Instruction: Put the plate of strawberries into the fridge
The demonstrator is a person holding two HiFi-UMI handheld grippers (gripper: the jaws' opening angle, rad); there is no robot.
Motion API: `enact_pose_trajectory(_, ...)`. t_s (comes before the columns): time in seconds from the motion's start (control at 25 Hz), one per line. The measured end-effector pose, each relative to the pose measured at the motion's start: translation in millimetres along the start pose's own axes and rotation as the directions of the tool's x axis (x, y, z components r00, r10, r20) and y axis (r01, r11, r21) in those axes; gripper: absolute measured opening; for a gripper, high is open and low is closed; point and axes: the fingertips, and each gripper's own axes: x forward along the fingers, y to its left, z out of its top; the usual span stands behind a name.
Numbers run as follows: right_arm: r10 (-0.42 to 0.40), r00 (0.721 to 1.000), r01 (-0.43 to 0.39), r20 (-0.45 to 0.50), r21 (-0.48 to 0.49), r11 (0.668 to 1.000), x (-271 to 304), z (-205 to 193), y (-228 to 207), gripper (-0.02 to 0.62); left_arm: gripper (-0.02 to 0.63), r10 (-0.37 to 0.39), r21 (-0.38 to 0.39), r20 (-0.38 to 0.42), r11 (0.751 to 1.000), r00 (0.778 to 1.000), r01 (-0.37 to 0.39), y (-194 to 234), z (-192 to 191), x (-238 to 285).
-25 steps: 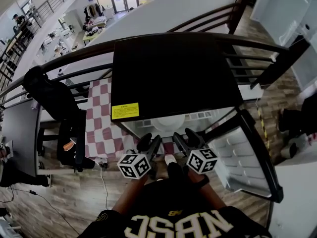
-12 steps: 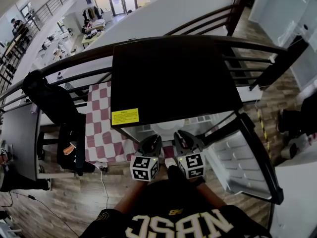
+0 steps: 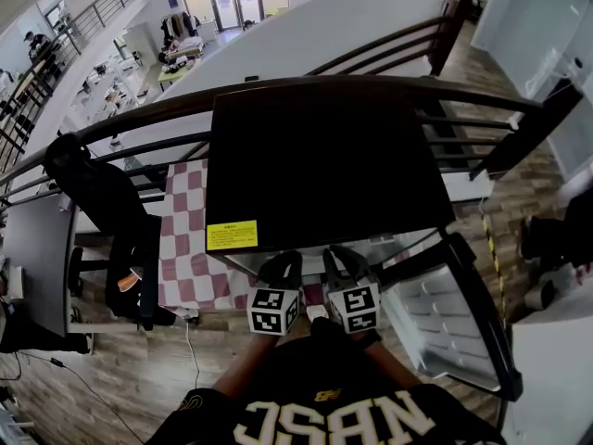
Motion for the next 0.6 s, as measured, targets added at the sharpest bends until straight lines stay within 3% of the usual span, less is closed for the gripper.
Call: enact_pose_trajectory(0.6,0.036,0.999,-0.036,-0.006,0.028,0.999,16.3,4.9,-4.8,0.054,0.044,0.048,-0.033,-0.022,0.998,0.999,-0.049,8.5,5.5,11.0)
